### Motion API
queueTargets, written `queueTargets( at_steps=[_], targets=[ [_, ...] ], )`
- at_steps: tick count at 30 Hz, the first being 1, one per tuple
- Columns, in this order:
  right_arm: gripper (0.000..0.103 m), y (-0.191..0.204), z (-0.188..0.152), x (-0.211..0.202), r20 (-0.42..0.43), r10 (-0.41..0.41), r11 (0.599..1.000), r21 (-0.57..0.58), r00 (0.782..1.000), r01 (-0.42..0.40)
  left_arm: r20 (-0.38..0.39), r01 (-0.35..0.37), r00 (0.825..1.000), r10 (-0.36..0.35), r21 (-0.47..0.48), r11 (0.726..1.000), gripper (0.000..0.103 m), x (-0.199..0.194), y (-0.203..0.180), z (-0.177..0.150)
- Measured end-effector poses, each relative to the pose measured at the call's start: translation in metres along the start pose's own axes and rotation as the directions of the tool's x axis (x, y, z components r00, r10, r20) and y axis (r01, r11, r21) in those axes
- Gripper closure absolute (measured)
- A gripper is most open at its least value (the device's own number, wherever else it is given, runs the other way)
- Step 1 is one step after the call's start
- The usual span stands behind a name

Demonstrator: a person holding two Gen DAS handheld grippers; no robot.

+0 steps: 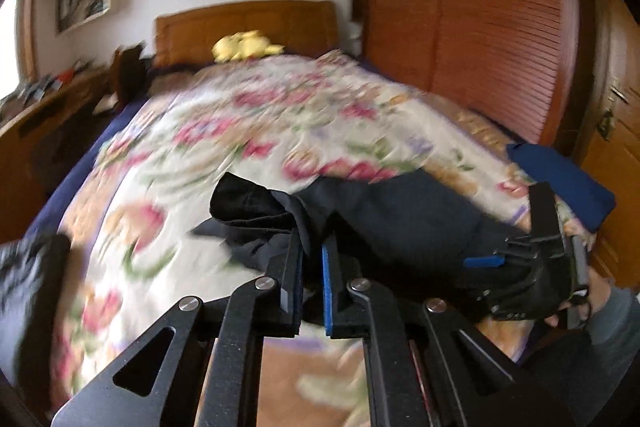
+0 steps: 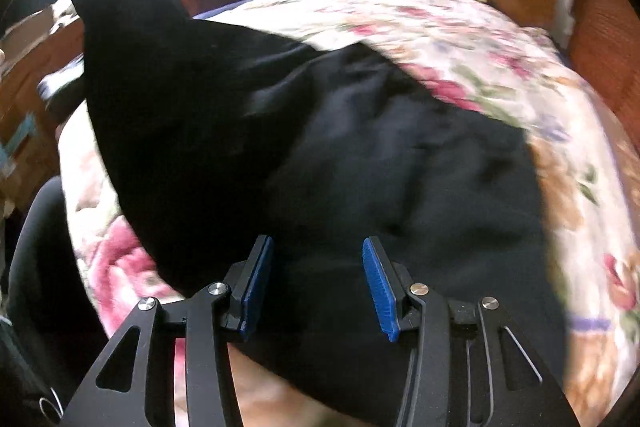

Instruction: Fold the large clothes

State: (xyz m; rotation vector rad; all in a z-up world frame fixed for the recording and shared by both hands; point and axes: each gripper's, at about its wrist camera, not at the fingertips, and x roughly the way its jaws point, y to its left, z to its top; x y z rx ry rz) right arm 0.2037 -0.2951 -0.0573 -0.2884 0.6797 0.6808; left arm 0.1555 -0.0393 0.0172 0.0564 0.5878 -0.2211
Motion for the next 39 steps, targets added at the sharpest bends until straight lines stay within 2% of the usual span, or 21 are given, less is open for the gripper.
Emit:
queueTargets(
  at_steps=[5,9,12,16,20,22,26,30,34,37,39],
  targets=[
    [0.055,-0.065,-0.023,-0.043,0.063,-0.105,0.984,0.153,0.993,0.094,0.014,0.077,0.997,-0.08,0.144,0.987,0.096,0.023,-0.074,0.049],
    [0.055,-0.105,-0.05,-0.07,0.079,-0.191,0.952,0.256,0.978,0.165,-0.043,0.178,0.984,-0.172,0.203,0.963,0.096,0.056,-0.135,0.063],
    [0.055,-0.115,-0.064,-0.08,0.063,-0.268,0.933,0.266,0.961,0.242,-0.125,0.272,0.96,-0.251,0.188,0.944,0.097,0.084,-0.172,0.057],
    [0.055,-0.124,-0.08,-0.091,0.056,-0.276,0.924,0.288,0.959,0.249,-0.206,0.341,0.93,-0.305,0.171,0.924,0.097,0.115,-0.208,0.029],
    [0.055,-0.13,-0.087,-0.092,0.051,-0.269,0.923,0.299,0.962,0.242,-0.273,0.345,0.914,-0.301,0.131,0.929,0.097,0.139,-0.221,0.008],
    [0.055,-0.13,-0.086,-0.094,0.052,-0.269,0.924,0.297,0.962,0.242,-0.277,0.335,0.916,-0.291,0.128,0.934,0.097,0.141,-0.223,0.007],
    [0.055,-0.13,-0.077,-0.102,0.084,-0.266,0.925,0.302,0.96,0.23,-0.245,0.315,0.931,-0.271,0.163,0.935,0.094,0.128,-0.228,0.013],
    [0.055,-0.126,-0.069,-0.107,0.126,-0.265,0.928,0.302,0.956,0.217,-0.167,0.3,0.948,-0.271,0.18,0.937,0.078,0.096,-0.217,0.022],
    [0.055,-0.118,-0.061,-0.115,0.164,-0.284,0.93,0.288,0.945,0.229,-0.115,0.306,0.95,-0.29,0.154,0.94,0.067,0.067,-0.191,0.029],
    [0.055,-0.115,-0.055,-0.115,0.181,-0.286,0.931,0.285,0.941,0.228,-0.076,0.261,0.965,-0.252,0.162,0.952,0.058,0.052,-0.169,0.028],
    [0.055,-0.113,-0.05,-0.115,0.191,-0.28,0.934,0.282,0.941,0.22,-0.052,0.223,0.975,-0.218,0.16,0.962,0.041,0.044,-0.149,0.023]
  ],
)
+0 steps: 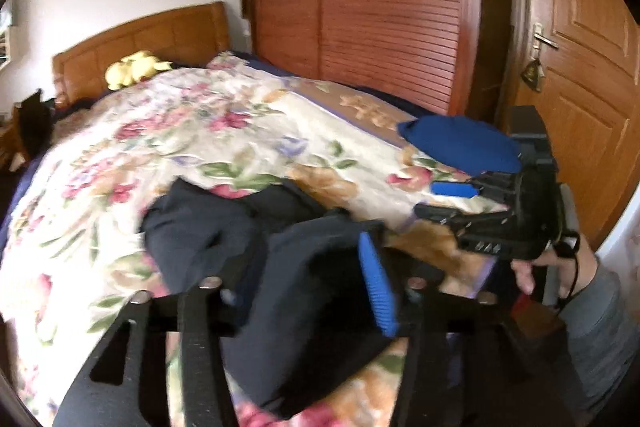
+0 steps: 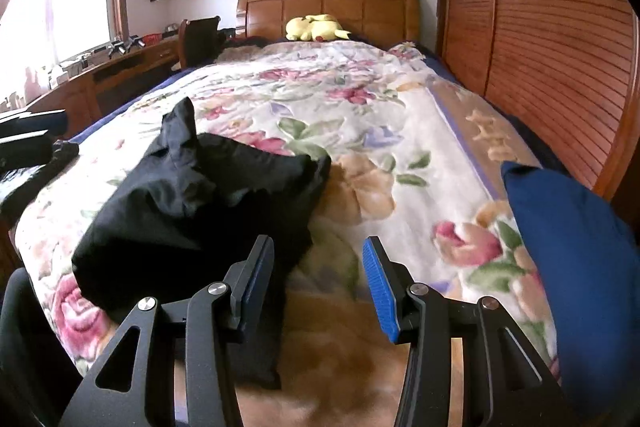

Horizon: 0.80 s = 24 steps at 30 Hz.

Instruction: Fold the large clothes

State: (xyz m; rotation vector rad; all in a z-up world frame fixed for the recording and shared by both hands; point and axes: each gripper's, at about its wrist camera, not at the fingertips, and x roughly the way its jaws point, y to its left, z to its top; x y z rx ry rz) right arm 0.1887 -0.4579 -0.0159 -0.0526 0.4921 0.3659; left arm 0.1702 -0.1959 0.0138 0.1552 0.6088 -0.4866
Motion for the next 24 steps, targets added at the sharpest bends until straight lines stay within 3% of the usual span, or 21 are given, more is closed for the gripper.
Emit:
queueTargets(
  at_steps=[3,12,24],
  targets=[
    [0.055,0.005,0.009,-0.001,0.02,0.031,0.999,0.005,0.999,-0.031,-0.002,-0.063,0.998,0.063,-0.023,0.998,0.031,-0.004,0.025,-0.017],
    [0.055,0.035,0.031,0.005,0.065,0.101,0.995,-0.023,0.993,-0.1,-0.098,-0.181,0.981,0.169,-0.131,0.975,0.031,0.007,0.09,-0.079],
    [0.055,0.068,0.043,0.036,0.019,0.163,0.983,-0.084,0.986,-0.161,-0.124,-0.231,0.97,0.21,-0.197,0.953,0.031,-0.005,0.122,-0.113]
  ],
)
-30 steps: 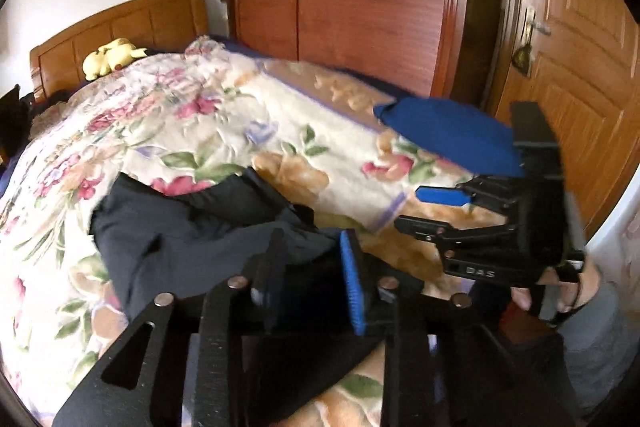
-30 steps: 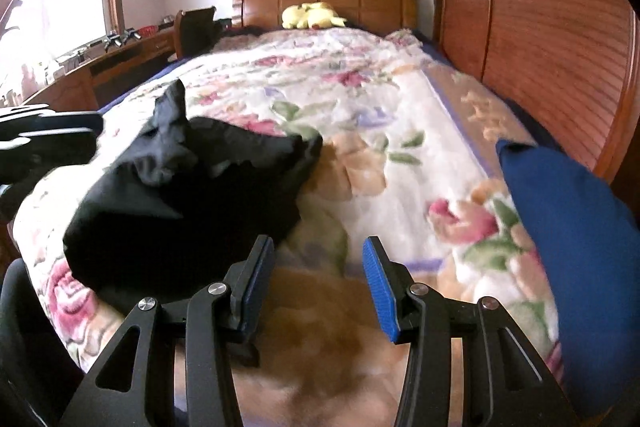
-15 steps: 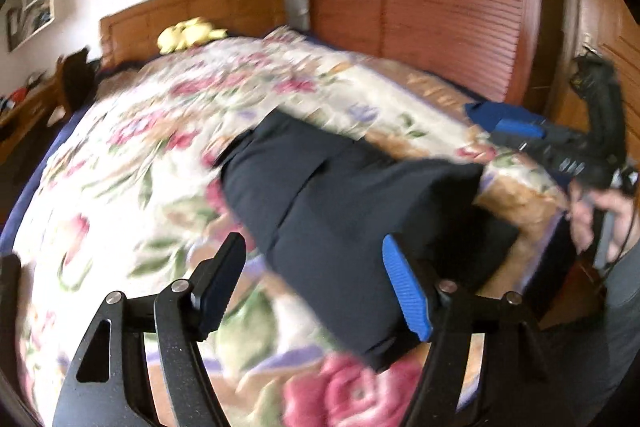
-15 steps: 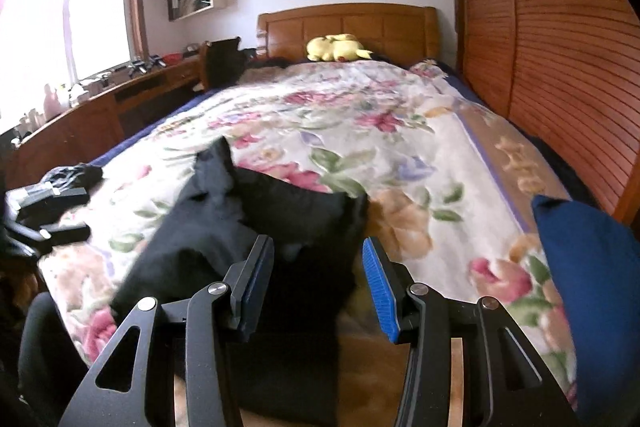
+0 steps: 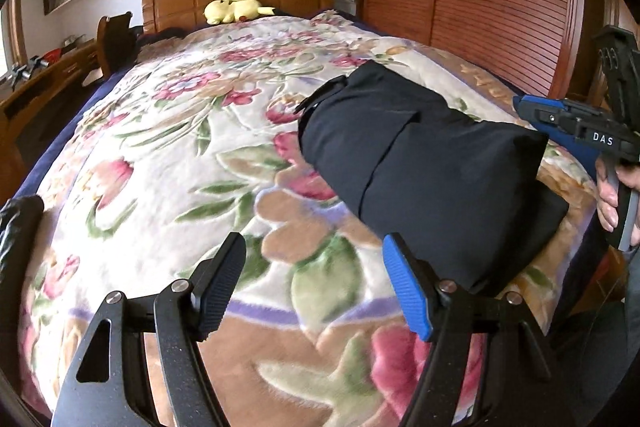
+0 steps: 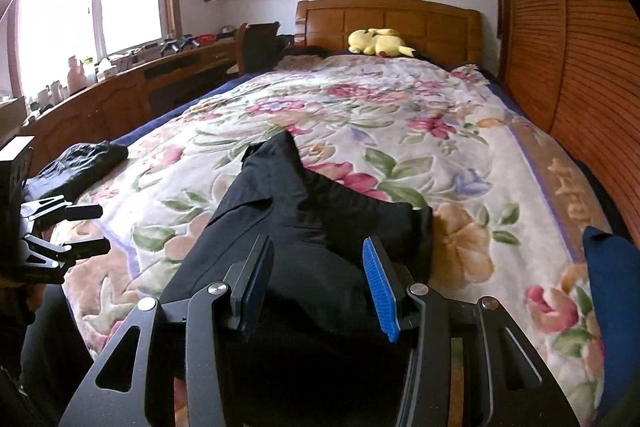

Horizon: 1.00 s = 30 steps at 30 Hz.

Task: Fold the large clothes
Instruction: 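Close the right gripper on the edge of the folded coat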

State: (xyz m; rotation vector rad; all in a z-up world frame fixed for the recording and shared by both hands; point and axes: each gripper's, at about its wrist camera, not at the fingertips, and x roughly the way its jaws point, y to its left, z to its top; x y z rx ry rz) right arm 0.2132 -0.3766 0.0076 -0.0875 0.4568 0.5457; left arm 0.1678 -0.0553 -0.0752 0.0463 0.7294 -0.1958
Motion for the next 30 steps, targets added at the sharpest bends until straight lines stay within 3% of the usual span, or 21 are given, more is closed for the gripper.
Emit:
queueTargets(
  at_steps=[17,21,27,30],
  targets=[
    [0.055,0.007,-0.001,0.059,-0.195,0.076,0.996,-0.022,0.978,-0.082,-0.013,-0.001,1.0,0.0,-0.028,1.0,0.031,-0.002,0.013,-0.017],
    [0.055,0.0,-0.002,0.062,-0.205,0.079,0.996,-0.015,0.976,-0.084,-0.024,0.0,1.0,-0.001,-0.025,1.0,0.031,0.002,0.012,-0.019],
    [0.055,-0.019,0.0,0.061,-0.176,0.029,0.999,0.043,0.984,-0.021,-0.022,0.001,1.0,-0.001,-0.012,1.0,0.031,0.0,0.007,-0.018],
    [0.055,-0.022,-0.003,0.066,-0.189,0.064,0.996,0.067,0.98,-0.052,-0.022,0.004,1.0,-0.004,-0.006,1.0,0.031,0.001,0.004,-0.017]
  ],
)
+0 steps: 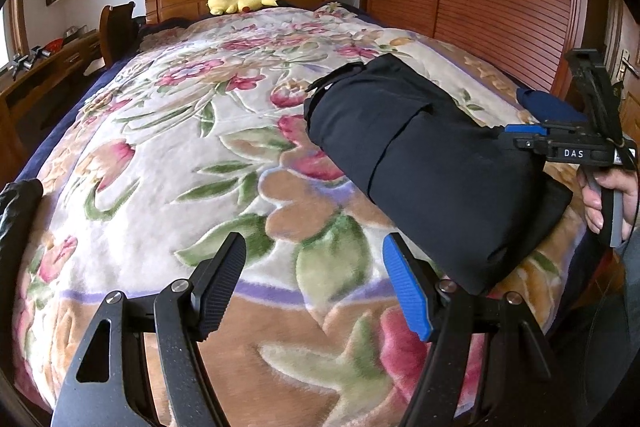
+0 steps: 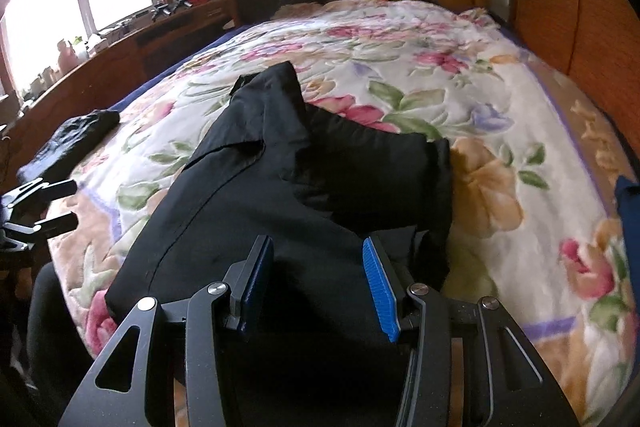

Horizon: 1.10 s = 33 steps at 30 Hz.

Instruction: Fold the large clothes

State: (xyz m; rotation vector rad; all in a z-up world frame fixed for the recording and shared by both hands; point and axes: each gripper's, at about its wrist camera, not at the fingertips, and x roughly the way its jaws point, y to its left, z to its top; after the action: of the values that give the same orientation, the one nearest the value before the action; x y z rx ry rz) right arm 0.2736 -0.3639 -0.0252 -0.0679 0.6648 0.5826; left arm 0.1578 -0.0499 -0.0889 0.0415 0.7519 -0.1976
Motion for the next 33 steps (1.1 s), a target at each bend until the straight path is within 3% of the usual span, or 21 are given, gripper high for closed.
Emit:
queueTargets(
  at_steps=[6,8,11,15,17,21,25,29,33],
  targets=[
    [0.058,-0.001,-0.005,0.008,-0.032,0.086,0.996,0.006,0.996,-0.086,-0.012,0.005,1.0,-0.005,0.01,1.0,0.031,0.007,-0.008,0.002],
    [0.083,0.002,-0.006,0.004,-0.029,0.118,0.993,-0.013,0.993,-0.118,-0.014,0.008,1.0,-0.008,0.014,1.0,0.031,0.01,-0.011,0.003],
    [0.097,0.004,-0.007,-0.009,0.018,0.104,0.994,-0.032,0.994,-0.104,-0.013,0.012,1.0,-0.012,0.018,1.0,0.031,0.013,-0.015,0.004],
    [0.099,0.006,-0.013,-0.052,0.199,0.042,0.999,-0.007,0.979,-0.041,-0.002,0.018,1.0,-0.018,0.024,1.0,0.031,0.017,-0.02,0.01],
    [0.099,0.006,-0.02,-0.069,0.238,0.027,1.0,-0.009,0.971,-0.026,0.004,0.02,1.0,-0.02,0.021,1.0,0.031,0.018,-0.021,0.013],
    [0.099,-0.02,-0.043,-0.071,0.188,-0.063,0.997,0.044,0.98,0.056,0.015,0.027,1.0,-0.028,0.034,0.999,0.031,0.021,-0.028,0.023],
    [0.1,-0.044,-0.062,-0.048,0.084,-0.129,0.99,0.072,0.988,0.123,0.027,0.037,0.999,-0.038,0.06,0.998,0.031,0.025,-0.039,0.034],
    [0.1,-0.052,-0.073,-0.026,0.012,-0.112,0.991,0.077,0.994,0.111,0.039,0.053,0.998,-0.057,0.09,0.994,0.031,0.035,-0.053,0.053],
    [0.1,-0.05,-0.069,-0.033,0.039,-0.102,0.992,0.073,0.994,0.099,0.052,0.061,0.996,-0.068,0.115,0.992,0.031,0.048,-0.063,0.071]
  ],
)
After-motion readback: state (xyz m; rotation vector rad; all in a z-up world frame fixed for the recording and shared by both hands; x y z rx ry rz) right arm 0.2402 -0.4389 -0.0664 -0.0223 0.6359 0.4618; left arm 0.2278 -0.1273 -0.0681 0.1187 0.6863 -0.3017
